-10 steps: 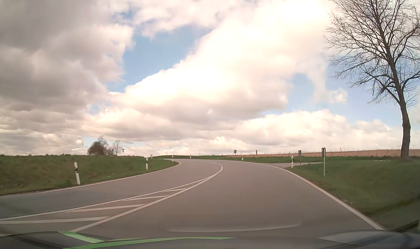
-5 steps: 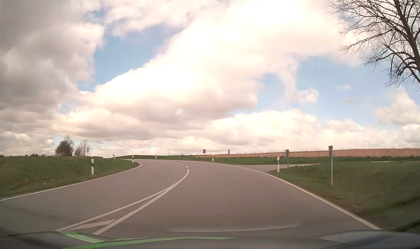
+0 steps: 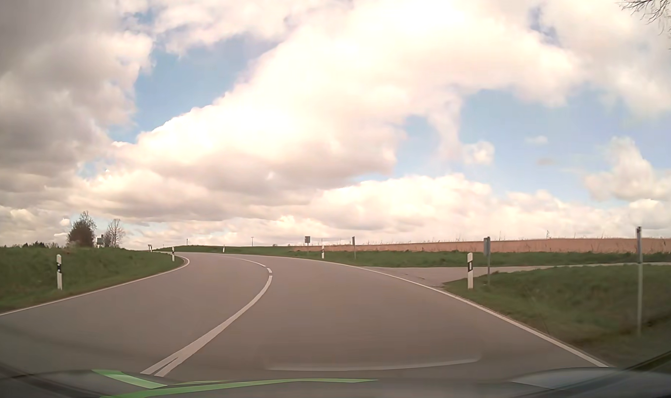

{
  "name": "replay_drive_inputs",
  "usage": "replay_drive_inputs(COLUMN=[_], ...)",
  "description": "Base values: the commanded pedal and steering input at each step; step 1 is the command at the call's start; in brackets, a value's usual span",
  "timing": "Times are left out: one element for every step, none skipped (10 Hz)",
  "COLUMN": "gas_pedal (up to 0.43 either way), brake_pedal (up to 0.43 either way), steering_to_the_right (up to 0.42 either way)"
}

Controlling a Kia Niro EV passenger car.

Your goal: Follow the waypoints while adhering to traffic rules and regulations

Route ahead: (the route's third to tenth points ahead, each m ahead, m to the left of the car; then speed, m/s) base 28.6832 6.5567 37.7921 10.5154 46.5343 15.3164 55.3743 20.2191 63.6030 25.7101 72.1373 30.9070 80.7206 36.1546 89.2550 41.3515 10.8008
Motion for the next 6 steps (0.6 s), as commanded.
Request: replay_drive_inputs(gas_pedal=[0.358, 0.358, 0.358, 0.358, 0.358, 0.358], brake_pedal=[0.0, 0.0, 0.0, 0.0, 0.0, 0.0], steering_to_the_right=[-0.013, -0.021, -0.027, -0.032, -0.035, -0.038])
